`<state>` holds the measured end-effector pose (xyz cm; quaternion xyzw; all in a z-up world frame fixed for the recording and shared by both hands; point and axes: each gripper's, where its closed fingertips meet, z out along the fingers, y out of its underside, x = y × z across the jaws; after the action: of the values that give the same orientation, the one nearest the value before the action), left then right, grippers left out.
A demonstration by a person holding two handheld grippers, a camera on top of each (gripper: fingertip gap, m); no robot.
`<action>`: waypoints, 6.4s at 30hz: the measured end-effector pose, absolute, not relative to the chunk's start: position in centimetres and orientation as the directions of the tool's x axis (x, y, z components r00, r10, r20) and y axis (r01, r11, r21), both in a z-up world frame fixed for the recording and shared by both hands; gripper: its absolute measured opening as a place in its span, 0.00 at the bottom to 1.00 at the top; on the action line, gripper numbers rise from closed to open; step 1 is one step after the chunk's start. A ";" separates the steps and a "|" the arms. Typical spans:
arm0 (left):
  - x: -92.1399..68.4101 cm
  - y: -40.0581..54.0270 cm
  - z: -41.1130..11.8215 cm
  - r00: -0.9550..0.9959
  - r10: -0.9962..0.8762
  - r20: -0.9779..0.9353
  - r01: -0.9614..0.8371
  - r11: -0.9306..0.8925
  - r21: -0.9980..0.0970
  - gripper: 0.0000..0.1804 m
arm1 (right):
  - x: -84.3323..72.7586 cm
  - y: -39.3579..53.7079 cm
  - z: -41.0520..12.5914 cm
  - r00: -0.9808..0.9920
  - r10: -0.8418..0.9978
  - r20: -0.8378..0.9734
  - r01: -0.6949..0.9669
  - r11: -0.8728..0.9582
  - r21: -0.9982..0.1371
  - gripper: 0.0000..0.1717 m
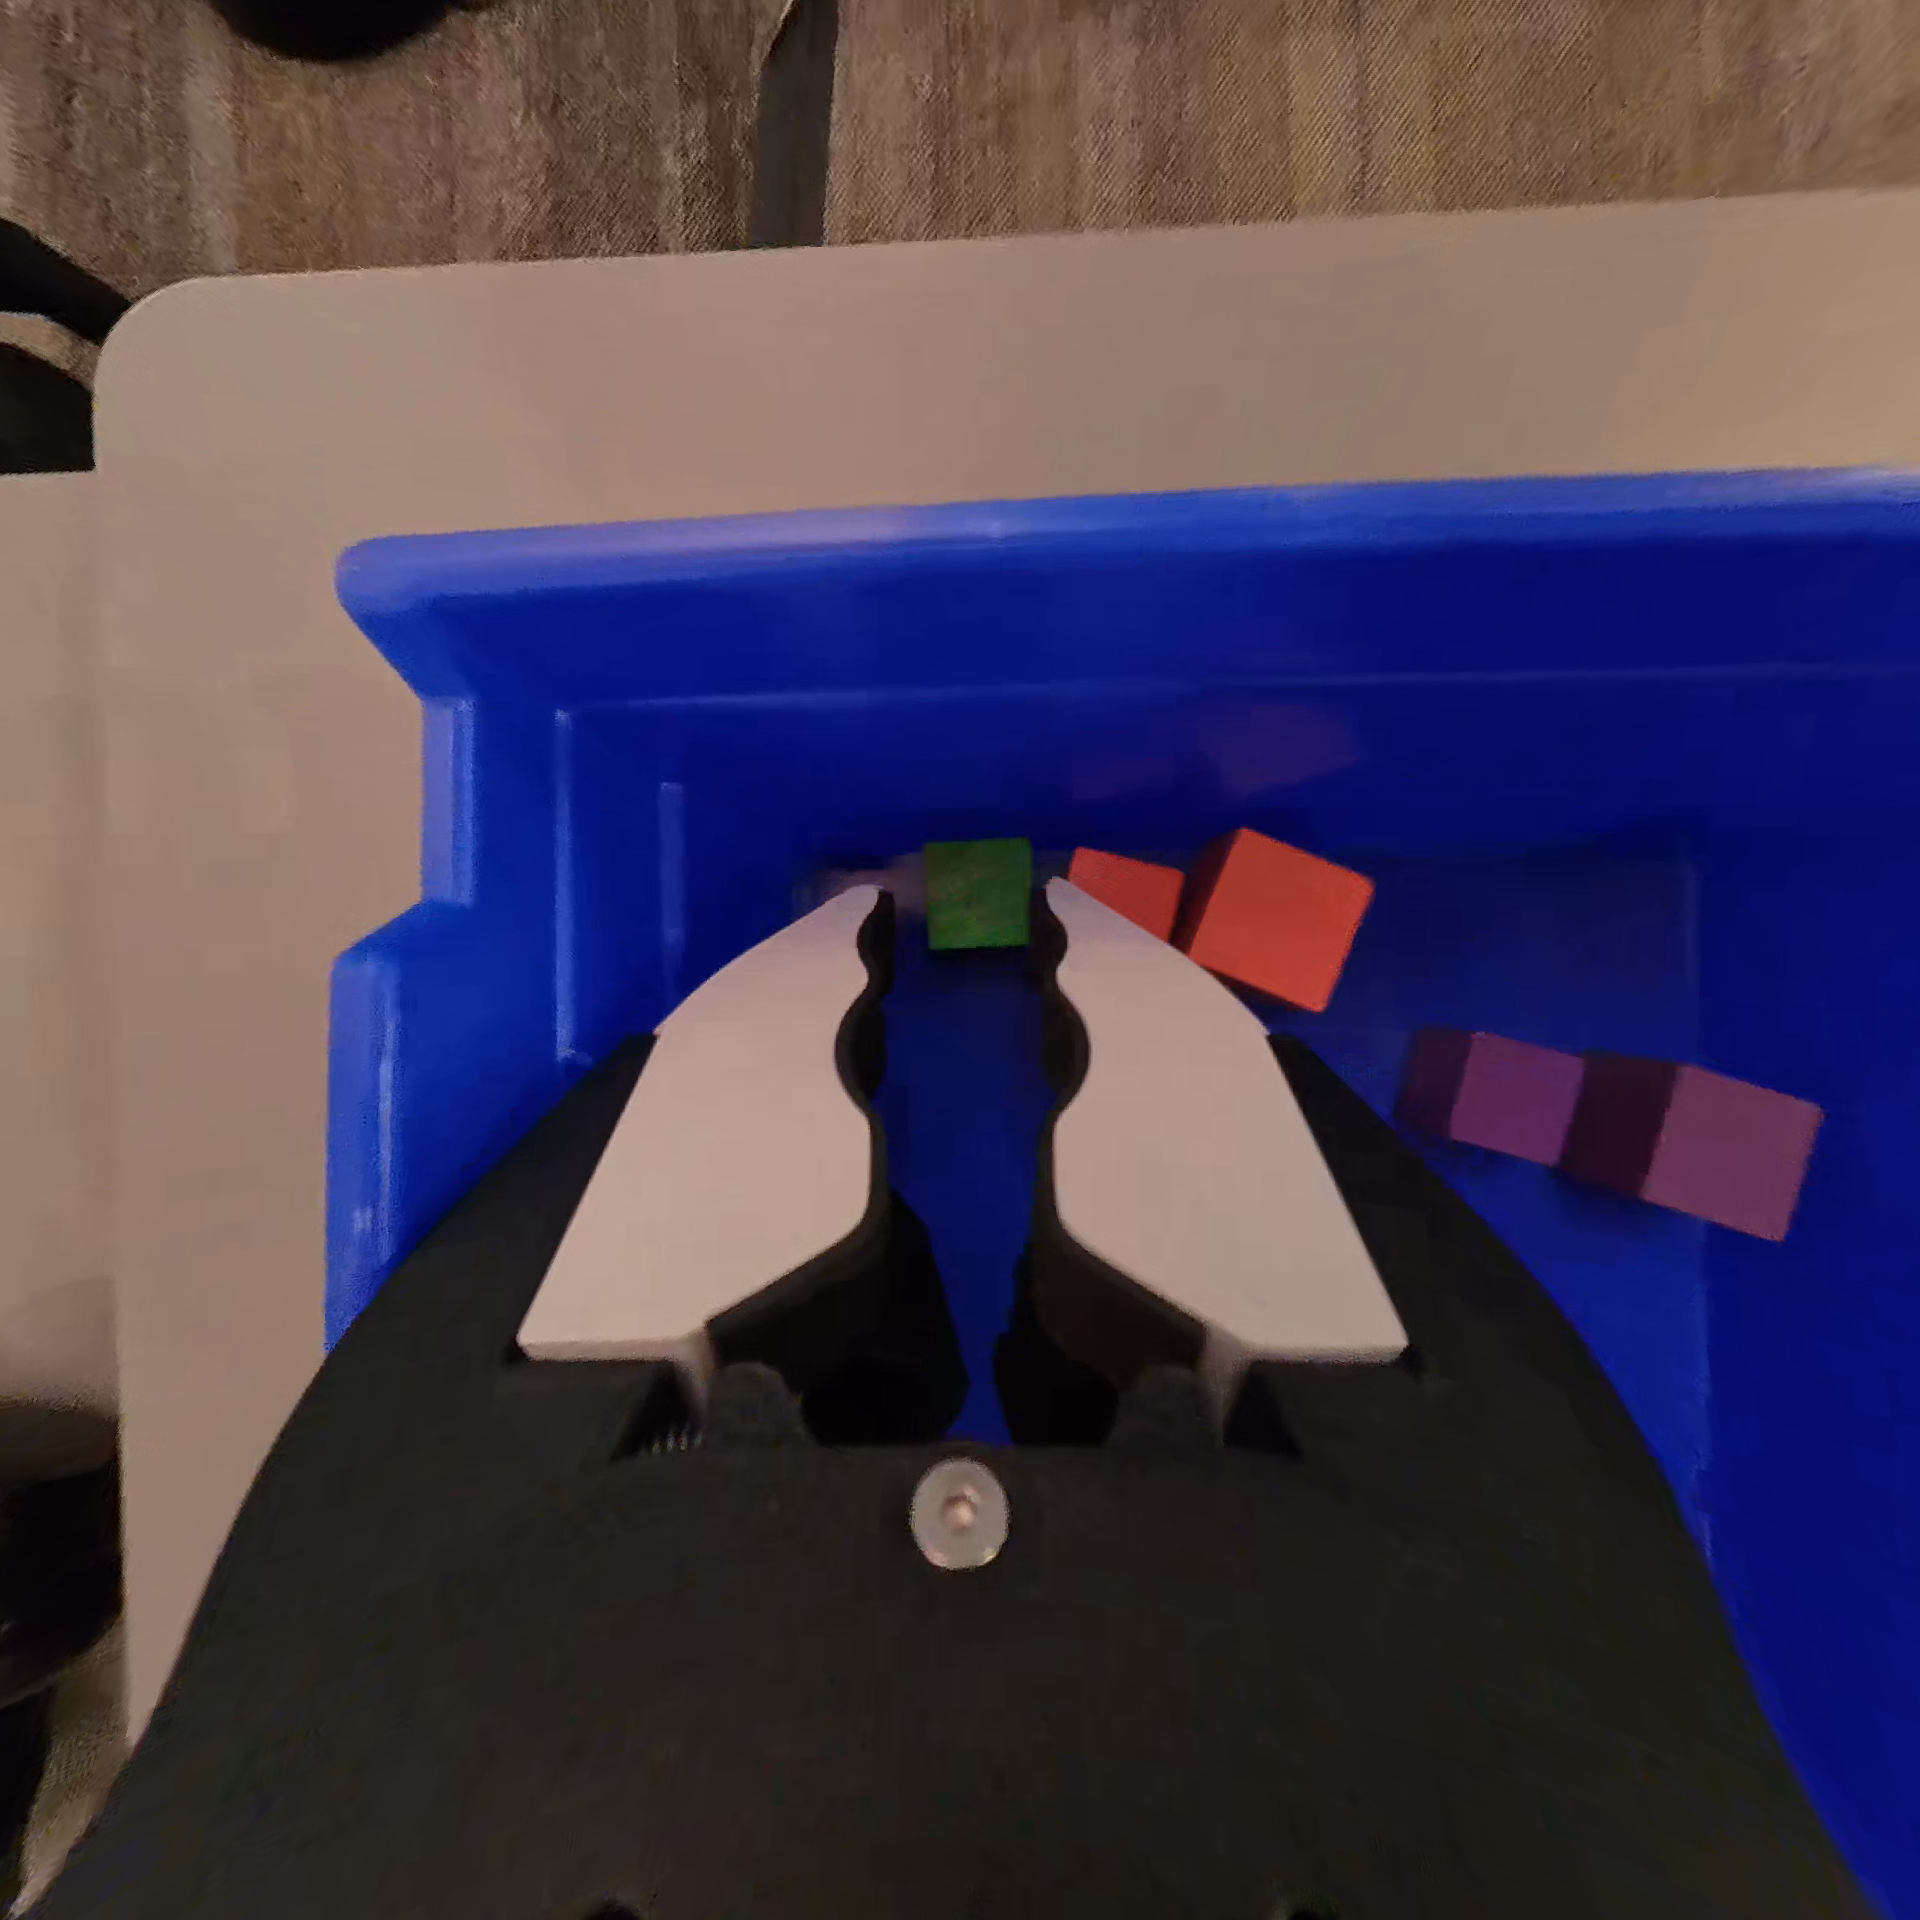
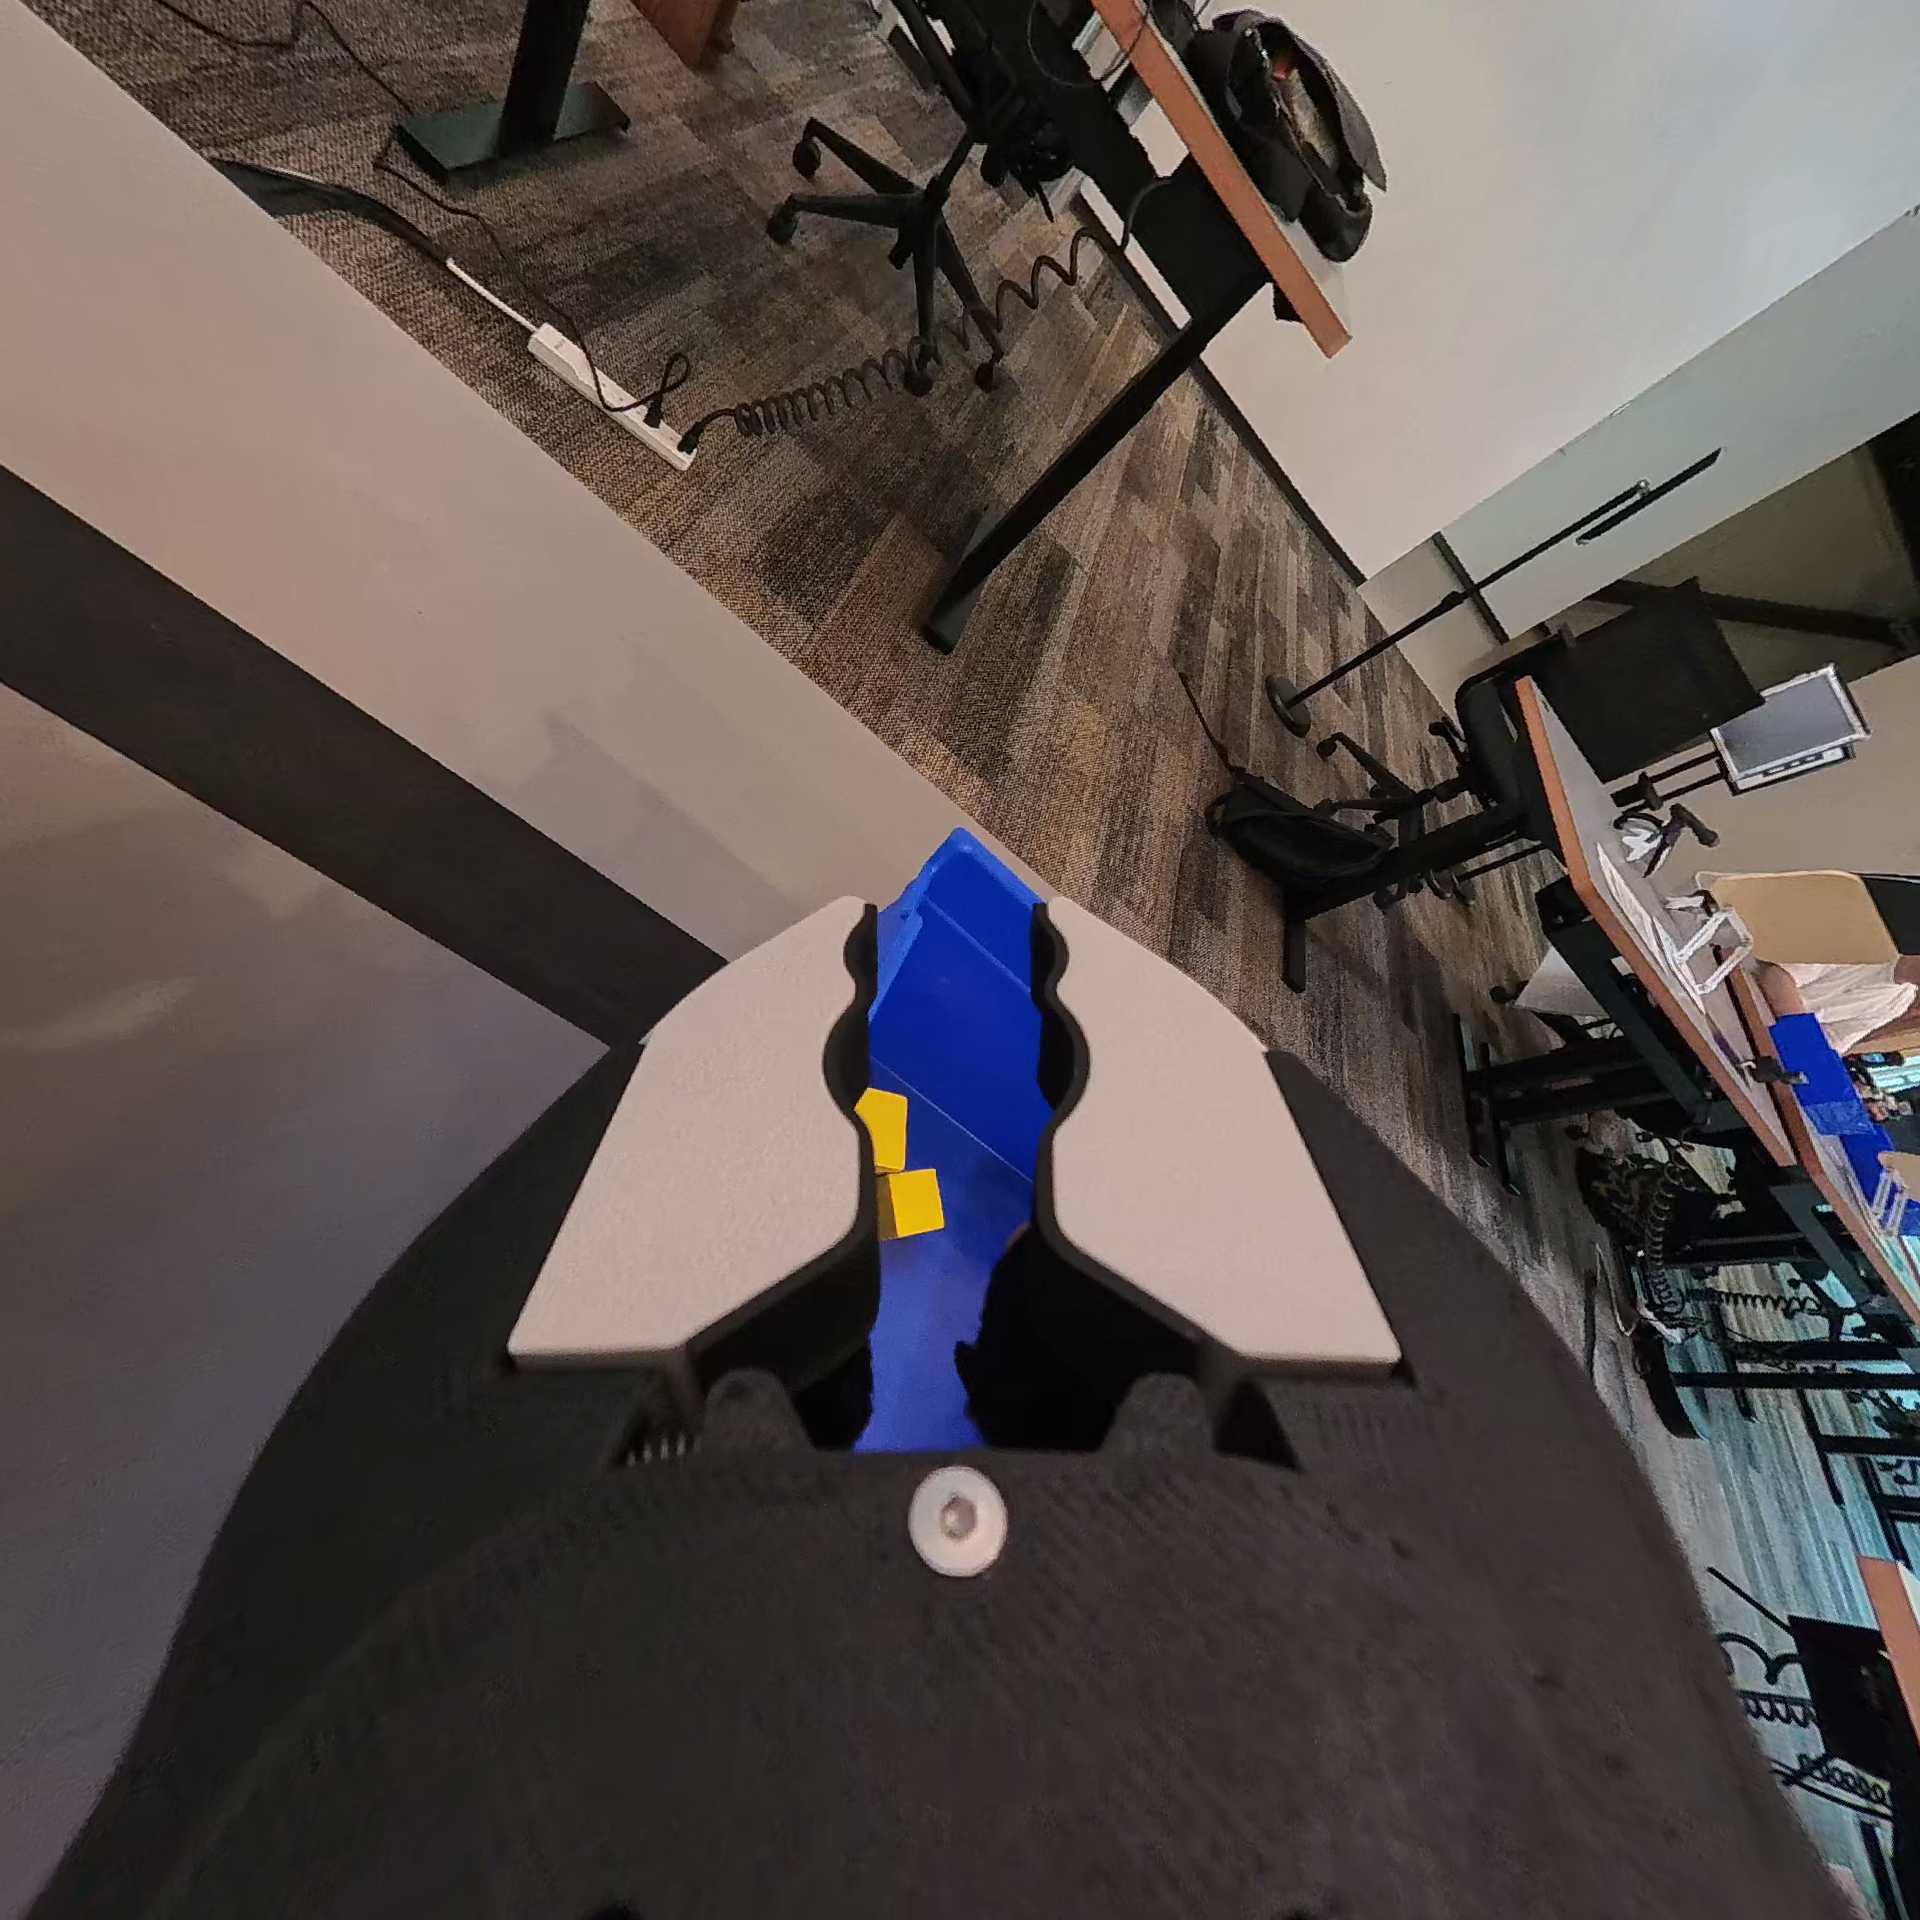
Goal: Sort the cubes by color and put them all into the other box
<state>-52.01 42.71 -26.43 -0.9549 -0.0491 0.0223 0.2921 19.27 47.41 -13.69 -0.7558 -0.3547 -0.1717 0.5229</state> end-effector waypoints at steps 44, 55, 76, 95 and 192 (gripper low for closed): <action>-18.1 29.5 -0.5 0.606 -0.718 0.341 0.090 -0.364 -0.927 0.12 | 0.8 30.9 -0.1 0.537 0.568 0.624 0.464 0.419 -0.781 0.18; -7.3 24.2 -1.1 0.123 -0.844 0.523 0.087 -0.515 -0.853 0.12 | -6.7 23.3 -1.1 0.337 0.483 0.808 0.363 0.725 -0.585 0.21; -5.7 21.3 0.3 -0.091 -0.858 0.505 0.105 -0.512 -0.852 0.00 | -2.8 25.6 2.0 0.468 0.372 0.802 0.381 0.734 -0.563 0.13; -6.6 22.4 -0.6 0.069 -0.901 0.428 0.054 -0.425 -0.904 0.00 | 32.9 47.1 -18.7 0.914 0.185 0.362 0.402 -0.544 -0.736 0.13; -42.8 36.2 -24.2 0.957 -0.214 0.195 -0.053 -0.791 -0.609 0.13 | 10.4 41.5 -6.9 0.648 0.453 0.612 0.642 0.107 -0.759 0.15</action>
<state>-42.75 36.17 -24.20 -0.9377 0.0712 -0.1281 0.3151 10.38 41.45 -6.92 -0.6637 -0.4125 -0.0761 0.6193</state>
